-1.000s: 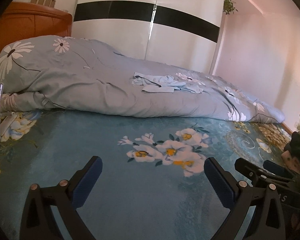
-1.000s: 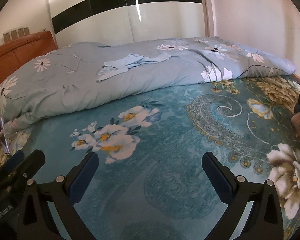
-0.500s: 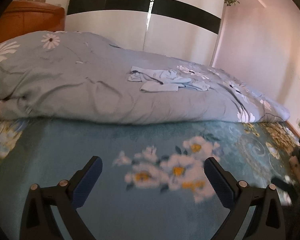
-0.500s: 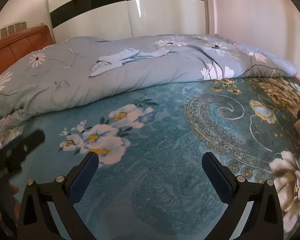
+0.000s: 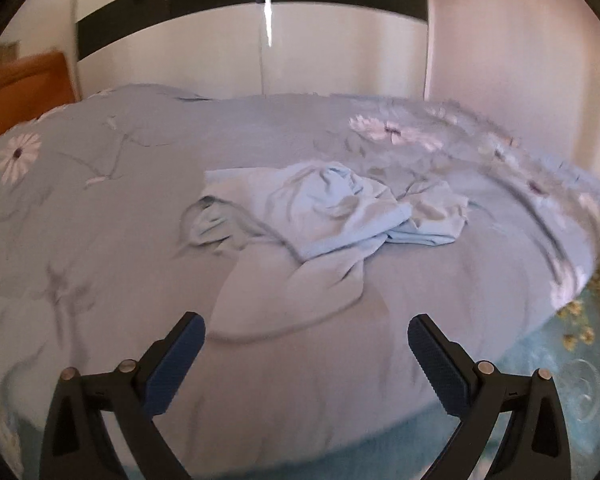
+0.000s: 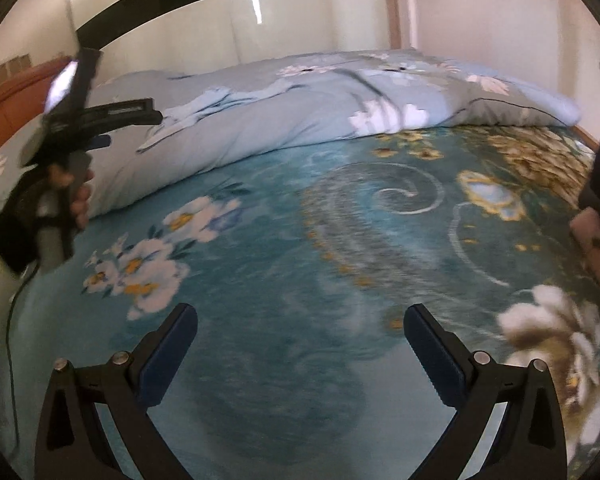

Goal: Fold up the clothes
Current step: 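Reach the left gripper to the grey t-shirt and grasp its fabric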

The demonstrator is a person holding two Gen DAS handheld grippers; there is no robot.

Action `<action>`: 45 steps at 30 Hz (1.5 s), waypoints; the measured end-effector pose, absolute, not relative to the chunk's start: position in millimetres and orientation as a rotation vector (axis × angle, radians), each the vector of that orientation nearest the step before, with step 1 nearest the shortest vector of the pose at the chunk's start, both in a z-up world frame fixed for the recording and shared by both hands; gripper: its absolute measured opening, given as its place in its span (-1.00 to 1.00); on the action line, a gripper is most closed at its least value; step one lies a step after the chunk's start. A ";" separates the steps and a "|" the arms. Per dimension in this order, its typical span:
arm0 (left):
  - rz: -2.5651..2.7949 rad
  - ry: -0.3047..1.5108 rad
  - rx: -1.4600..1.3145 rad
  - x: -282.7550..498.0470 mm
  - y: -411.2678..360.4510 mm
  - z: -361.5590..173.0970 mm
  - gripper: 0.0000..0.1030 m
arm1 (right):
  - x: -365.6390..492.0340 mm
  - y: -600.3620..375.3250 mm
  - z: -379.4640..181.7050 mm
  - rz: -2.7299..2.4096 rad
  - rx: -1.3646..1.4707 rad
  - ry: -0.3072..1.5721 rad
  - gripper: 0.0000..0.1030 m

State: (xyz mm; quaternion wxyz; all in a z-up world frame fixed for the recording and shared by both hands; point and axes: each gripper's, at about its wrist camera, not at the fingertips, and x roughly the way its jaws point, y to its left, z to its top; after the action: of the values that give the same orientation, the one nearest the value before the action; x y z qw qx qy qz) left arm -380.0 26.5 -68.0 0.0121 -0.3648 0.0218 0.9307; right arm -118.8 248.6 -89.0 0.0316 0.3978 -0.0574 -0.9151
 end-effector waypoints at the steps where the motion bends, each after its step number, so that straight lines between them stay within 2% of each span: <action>1: 2.905 0.096 -1.144 -387.7 33.4 -70.2 0.94 | -118.0 253.0 -88.0 -2.823 1.225 -0.189 1.00; 4: 2.897 0.121 -1.193 -411.6 48.1 -76.1 0.74 | -113.9 264.9 -86.7 -2.836 1.223 -0.225 1.00; 6: 2.897 0.132 -1.229 -420.0 52.3 -78.8 0.49 | -110.4 271.3 -87.7 -2.841 1.229 -0.226 1.00; 8: 2.909 0.142 -1.250 -422.5 52.9 -80.6 0.05 | -106.5 277.8 -89.4 -2.845 1.235 -0.230 1.00; 9: 2.915 0.147 -1.261 -423.8 53.2 -81.4 -0.06 | -104.6 281.1 -90.3 -2.846 1.237 -0.235 1.00; 11: 2.926 0.157 -1.283 -426.3 53.8 -83.2 -0.78 | -100.1 288.2 -92.0 -2.854 1.245 -0.263 1.00; 13: 2.937 0.167 -1.305 -428.8 54.4 -85.0 -0.83 | -96.1 293.2 -92.9 -2.860 1.248 -0.280 1.00; 20: 2.999 0.031 -1.062 -378.0 36.4 -42.3 -0.86 | -81.3 300.2 -89.9 -2.865 1.249 -0.294 1.00; 23: 2.949 -0.021 -0.940 -323.7 28.2 -22.7 -0.86 | -75.1 299.7 -85.0 -2.862 1.239 -0.319 1.00; 27: 2.860 -0.003 -0.831 -226.1 20.2 -9.8 -0.86 | -63.0 294.4 -74.3 -2.855 1.203 -0.329 1.00; 34: 2.706 -0.124 -0.823 -73.7 -11.1 -14.3 -0.86 | -36.0 280.0 -58.8 -2.833 1.168 -0.329 1.00; 39: 2.600 -0.153 -0.866 10.0 -12.2 -21.5 -0.86 | -14.9 268.5 -46.9 -2.820 1.134 -0.310 1.00; 43: 2.538 -0.153 -0.889 50.7 0.9 -27.7 -0.86 | -3.0 265.7 -39.8 -2.818 1.116 -0.321 1.00; 45: 2.476 -0.216 -0.899 61.3 7.1 -28.5 -0.86 | 0.8 264.7 -38.0 -2.814 1.117 -0.329 1.00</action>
State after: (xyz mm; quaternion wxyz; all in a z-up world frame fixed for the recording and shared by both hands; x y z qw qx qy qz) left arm 61.3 7.1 -28.5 0.2468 -0.3298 -0.0792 0.9078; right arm 0.8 264.7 -38.0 0.0482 0.3664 -0.1079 -0.9229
